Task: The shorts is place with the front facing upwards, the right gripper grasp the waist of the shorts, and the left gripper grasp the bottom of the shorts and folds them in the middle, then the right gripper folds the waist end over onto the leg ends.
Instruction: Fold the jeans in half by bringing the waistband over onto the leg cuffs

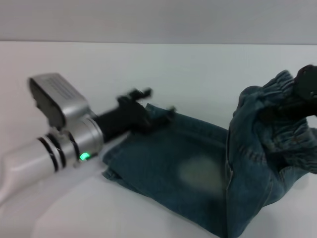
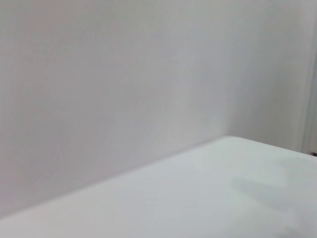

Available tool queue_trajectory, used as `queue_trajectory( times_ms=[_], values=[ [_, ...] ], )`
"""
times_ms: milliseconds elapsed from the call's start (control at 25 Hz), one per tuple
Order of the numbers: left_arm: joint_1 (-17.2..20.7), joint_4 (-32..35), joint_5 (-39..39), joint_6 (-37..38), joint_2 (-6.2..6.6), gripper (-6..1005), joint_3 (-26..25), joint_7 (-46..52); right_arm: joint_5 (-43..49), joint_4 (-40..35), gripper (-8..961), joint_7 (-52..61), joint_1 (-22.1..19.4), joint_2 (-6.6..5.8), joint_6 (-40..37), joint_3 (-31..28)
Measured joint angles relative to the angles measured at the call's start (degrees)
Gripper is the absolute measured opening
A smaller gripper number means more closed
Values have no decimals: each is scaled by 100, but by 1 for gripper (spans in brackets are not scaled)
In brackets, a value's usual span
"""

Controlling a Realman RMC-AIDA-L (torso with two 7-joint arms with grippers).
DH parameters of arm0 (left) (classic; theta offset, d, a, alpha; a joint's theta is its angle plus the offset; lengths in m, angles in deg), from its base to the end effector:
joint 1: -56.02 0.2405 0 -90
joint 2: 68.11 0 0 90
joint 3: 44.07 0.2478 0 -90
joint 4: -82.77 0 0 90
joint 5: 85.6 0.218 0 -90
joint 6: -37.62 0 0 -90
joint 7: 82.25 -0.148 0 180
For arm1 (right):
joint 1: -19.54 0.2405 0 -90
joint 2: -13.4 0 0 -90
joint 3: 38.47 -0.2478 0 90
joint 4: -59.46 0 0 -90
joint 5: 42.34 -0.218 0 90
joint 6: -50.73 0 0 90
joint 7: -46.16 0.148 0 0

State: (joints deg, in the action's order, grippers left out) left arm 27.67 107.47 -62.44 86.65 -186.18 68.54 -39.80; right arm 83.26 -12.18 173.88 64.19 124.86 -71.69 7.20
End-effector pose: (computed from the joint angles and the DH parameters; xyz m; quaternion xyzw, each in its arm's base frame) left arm -0.2381 0.3453 -0.1027 -0.8990 -0.1950 -0.2644 0.2894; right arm 0.1350 0.3424 0.1117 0.9670 -0.2522 -0.0206 0.0299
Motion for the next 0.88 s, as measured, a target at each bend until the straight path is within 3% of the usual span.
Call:
queue_trajectory(
  times_ms=[240,520,680,880],
  values=[
    [158,-147,-31,26,-15,844,-1278,-600,72,289,75,-215,58,186,373,599],
    [555,-167,-46,277,-3,844,-2325,-966,309,745,106,-350,335,421,1149,1261],
    [732,-190,-51,474,-5,844,-2715,-1000,453,912,127,-430,550,572,1520,1609],
    [769,-415,-50,600,-8,844,-2808,-998,468,973,153,-444,724,676,1823,1937]
  ],
)
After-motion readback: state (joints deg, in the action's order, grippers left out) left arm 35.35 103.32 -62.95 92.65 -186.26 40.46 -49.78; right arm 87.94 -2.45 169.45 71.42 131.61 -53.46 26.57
